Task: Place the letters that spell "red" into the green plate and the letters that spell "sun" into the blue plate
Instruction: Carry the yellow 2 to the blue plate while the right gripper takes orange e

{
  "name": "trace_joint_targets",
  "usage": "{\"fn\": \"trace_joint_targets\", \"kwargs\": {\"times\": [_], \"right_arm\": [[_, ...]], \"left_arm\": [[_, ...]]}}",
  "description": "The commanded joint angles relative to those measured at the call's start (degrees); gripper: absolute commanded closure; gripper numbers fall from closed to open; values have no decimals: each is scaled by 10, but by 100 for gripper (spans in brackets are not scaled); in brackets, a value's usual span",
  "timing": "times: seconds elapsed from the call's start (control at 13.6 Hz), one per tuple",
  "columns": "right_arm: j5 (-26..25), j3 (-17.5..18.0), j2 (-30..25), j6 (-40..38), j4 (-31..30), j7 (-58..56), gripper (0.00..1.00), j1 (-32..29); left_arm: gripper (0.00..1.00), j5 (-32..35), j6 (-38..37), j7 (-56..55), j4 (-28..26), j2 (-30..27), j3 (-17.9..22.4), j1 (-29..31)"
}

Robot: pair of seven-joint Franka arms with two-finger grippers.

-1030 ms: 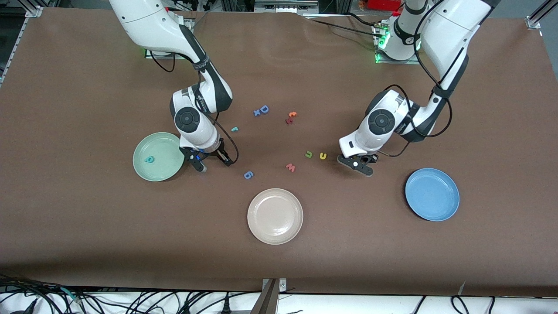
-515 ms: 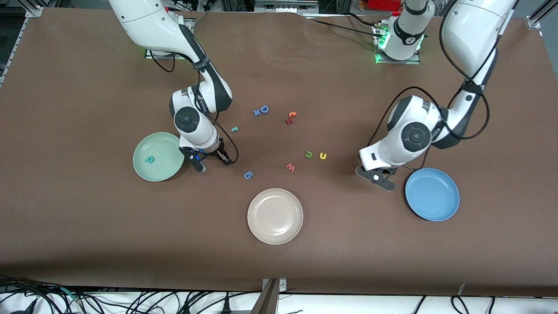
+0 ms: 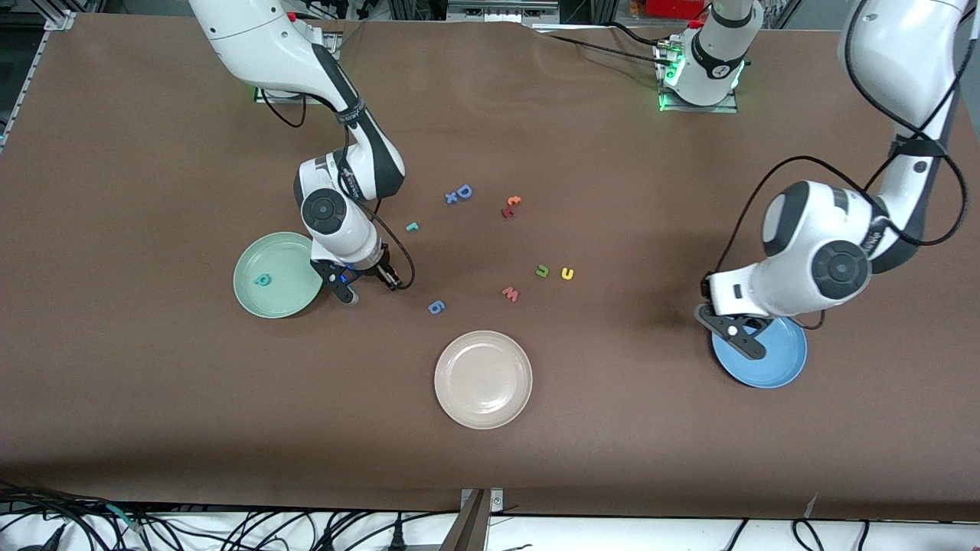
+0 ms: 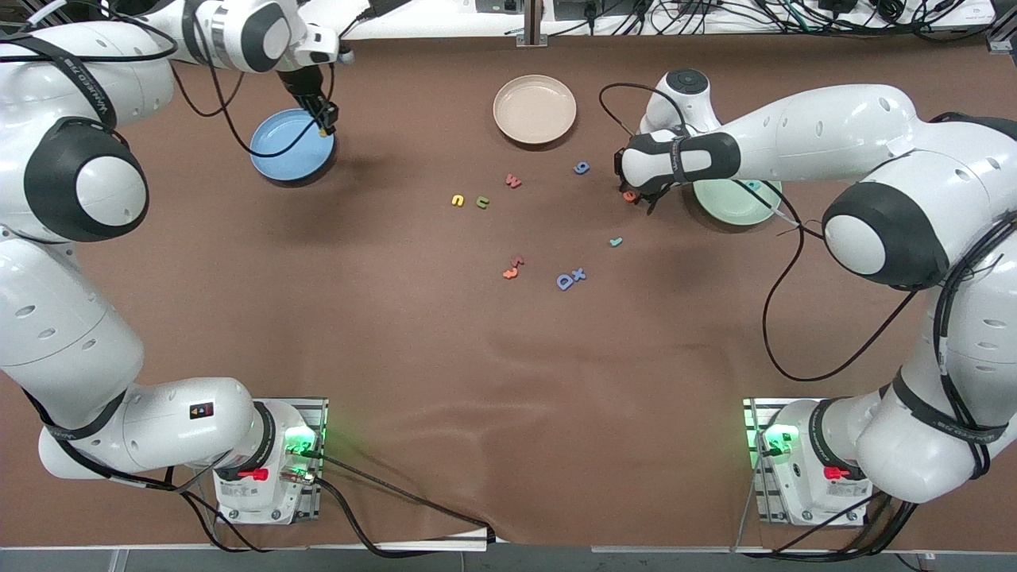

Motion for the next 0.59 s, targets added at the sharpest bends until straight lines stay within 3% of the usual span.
{"fn": "trace_joint_targets", "kwargs": {"times": [0.0, 0.22, 0.44, 0.51], "right_arm": [[4, -3, 5, 8, -6, -7, 61, 2], [4, -2, 5, 9, -6, -7, 61, 2], [4, -2, 3, 9, -6, -7, 85, 3], [4, -2, 1, 7, -6, -7, 87, 3]], "left_arm": [[100, 7, -9, 71, 12, 9, 21, 7], [100, 16, -3, 117, 13, 22, 42, 17], [100, 42, 7, 119, 54, 55, 43, 31], [100, 55, 10, 128, 64, 66, 43, 36]]}}
